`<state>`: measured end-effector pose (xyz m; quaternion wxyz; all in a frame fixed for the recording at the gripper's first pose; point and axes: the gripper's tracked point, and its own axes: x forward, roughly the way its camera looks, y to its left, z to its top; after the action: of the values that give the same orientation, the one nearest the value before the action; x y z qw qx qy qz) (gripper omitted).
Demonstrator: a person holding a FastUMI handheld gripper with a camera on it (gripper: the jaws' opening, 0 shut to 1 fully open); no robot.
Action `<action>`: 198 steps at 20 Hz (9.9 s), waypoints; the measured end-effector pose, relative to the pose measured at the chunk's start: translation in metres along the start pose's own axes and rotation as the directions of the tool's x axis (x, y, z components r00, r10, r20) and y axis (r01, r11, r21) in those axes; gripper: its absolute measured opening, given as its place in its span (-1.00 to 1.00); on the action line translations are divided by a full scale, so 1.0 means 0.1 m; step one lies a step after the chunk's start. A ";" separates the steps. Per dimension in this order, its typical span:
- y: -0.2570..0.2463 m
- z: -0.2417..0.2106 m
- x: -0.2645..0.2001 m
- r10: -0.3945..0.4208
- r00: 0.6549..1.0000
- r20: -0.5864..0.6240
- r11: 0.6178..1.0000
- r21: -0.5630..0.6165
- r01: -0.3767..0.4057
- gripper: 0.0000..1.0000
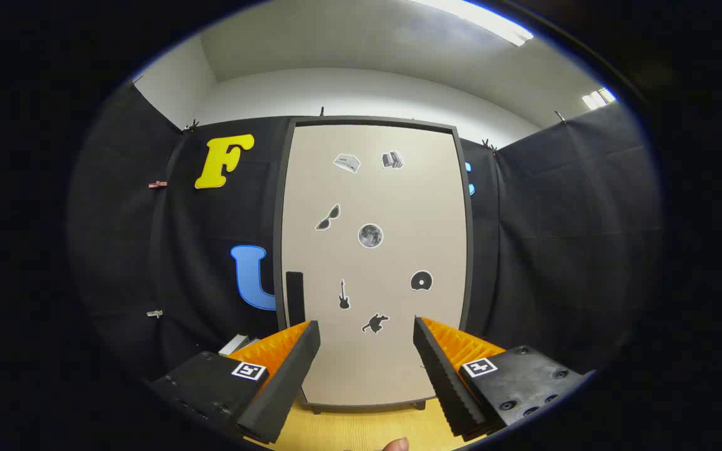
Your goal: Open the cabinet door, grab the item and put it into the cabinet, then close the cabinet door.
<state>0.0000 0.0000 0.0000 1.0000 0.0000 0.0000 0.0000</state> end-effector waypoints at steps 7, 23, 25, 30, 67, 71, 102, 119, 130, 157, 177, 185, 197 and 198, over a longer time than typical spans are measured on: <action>0.04 0.04 0.09 -0.003 1.000 0.023 1.000 -0.008 0.003 0.94; 0.25 0.07 0.18 0.006 1.000 0.026 1.000 0.009 -0.007 0.94; 0.33 0.04 0.22 0.023 1.000 0.014 1.000 0.016 -0.023 0.94; 0.62 0.00 0.53 0.044 0.999 -0.009 0.997 0.056 -0.043 0.94; 1.16 -0.78 1.62 0.119 0.981 -0.151 0.993 0.045 -0.113 -0.67; 1.08 -0.68 1.24 0.167 0.975 -0.147 0.985 0.067 -0.159 -0.67; -1.48 -0.31 -0.47 -0.074 0.989 -0.128 0.993 0.088 0.085 -0.71; -2.44 -0.25 -0.73 -0.082 0.992 -0.095 0.995 0.057 0.088 -0.83; -2.99 -0.13 -1.13 -0.263 0.965 -0.025 0.963 0.059 0.264 0.58; -0.51 -4.18 -1.31 0.070 0.728 -0.682 0.997 0.069 -0.031 0.97; -0.61 -5.23 -0.99 -0.029 0.611 -0.791 0.999 -0.044 -0.010 -0.68; -0.43 -4.07 -0.80 0.013 0.732 -0.681 1.000 0.014 -0.004 -0.68; -0.20 -1.83 0.36 0.056 0.891 -0.451 0.997 0.075 -0.024 -0.68; -0.18 -1.71 0.49 0.054 0.899 -0.435 0.997 0.078 -0.022 -0.69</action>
<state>0.0491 -0.0183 -0.1706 0.9737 0.0357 0.2243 0.0196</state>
